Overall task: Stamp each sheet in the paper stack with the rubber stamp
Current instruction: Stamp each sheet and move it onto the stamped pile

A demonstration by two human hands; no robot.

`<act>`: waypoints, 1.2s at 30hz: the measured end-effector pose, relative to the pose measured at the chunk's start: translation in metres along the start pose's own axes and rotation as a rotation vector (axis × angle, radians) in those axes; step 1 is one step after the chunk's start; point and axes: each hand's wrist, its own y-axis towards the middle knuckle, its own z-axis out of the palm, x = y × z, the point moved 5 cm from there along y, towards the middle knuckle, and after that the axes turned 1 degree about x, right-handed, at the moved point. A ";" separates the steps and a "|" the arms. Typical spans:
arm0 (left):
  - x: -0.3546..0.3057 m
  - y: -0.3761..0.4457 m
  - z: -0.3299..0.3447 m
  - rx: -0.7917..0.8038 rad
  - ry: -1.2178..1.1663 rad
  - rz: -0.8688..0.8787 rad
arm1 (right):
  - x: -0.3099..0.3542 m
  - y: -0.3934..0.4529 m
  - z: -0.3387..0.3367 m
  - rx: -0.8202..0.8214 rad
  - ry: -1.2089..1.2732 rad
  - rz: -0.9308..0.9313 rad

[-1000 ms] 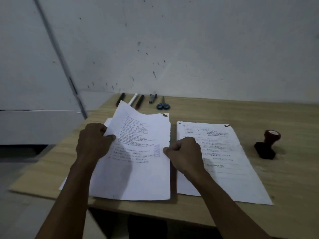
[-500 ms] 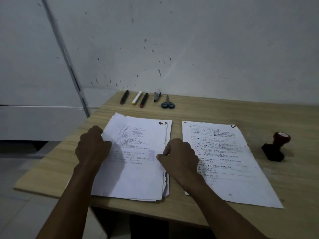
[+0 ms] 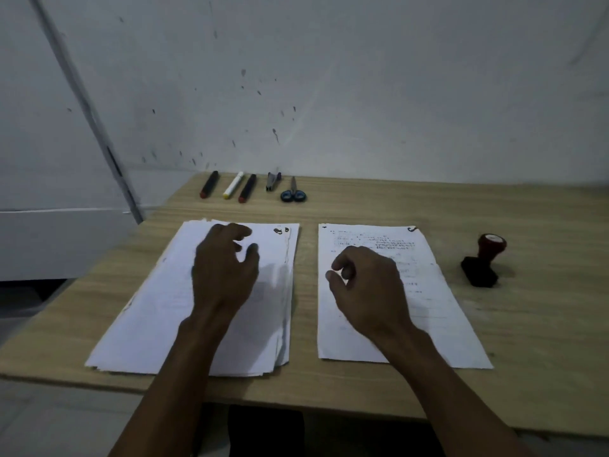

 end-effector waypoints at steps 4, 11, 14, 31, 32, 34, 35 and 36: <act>-0.043 -0.011 0.048 0.166 -0.080 0.109 | -0.035 -0.001 -0.034 -0.098 -0.061 0.029; -0.103 -0.031 0.117 0.353 -0.199 0.220 | -0.095 -0.003 -0.096 -0.293 -0.234 0.252; -0.109 -0.031 0.133 0.386 -0.198 0.208 | -0.117 -0.001 -0.117 -0.356 -0.339 0.442; -0.094 -0.040 0.161 0.490 -0.038 0.231 | -0.144 0.022 -0.122 -0.128 -0.334 0.466; -0.094 -0.040 0.161 0.489 -0.033 0.235 | -0.137 0.021 -0.122 -0.146 -0.282 0.413; -0.094 -0.040 0.161 0.490 -0.027 0.238 | -0.125 0.021 -0.117 -0.137 -0.179 0.312; -0.094 -0.040 0.161 0.491 -0.029 0.235 | -0.121 0.020 -0.114 -0.108 -0.146 0.279; -0.094 -0.041 0.161 0.491 -0.032 0.233 | -0.117 0.019 -0.109 -0.073 -0.128 0.259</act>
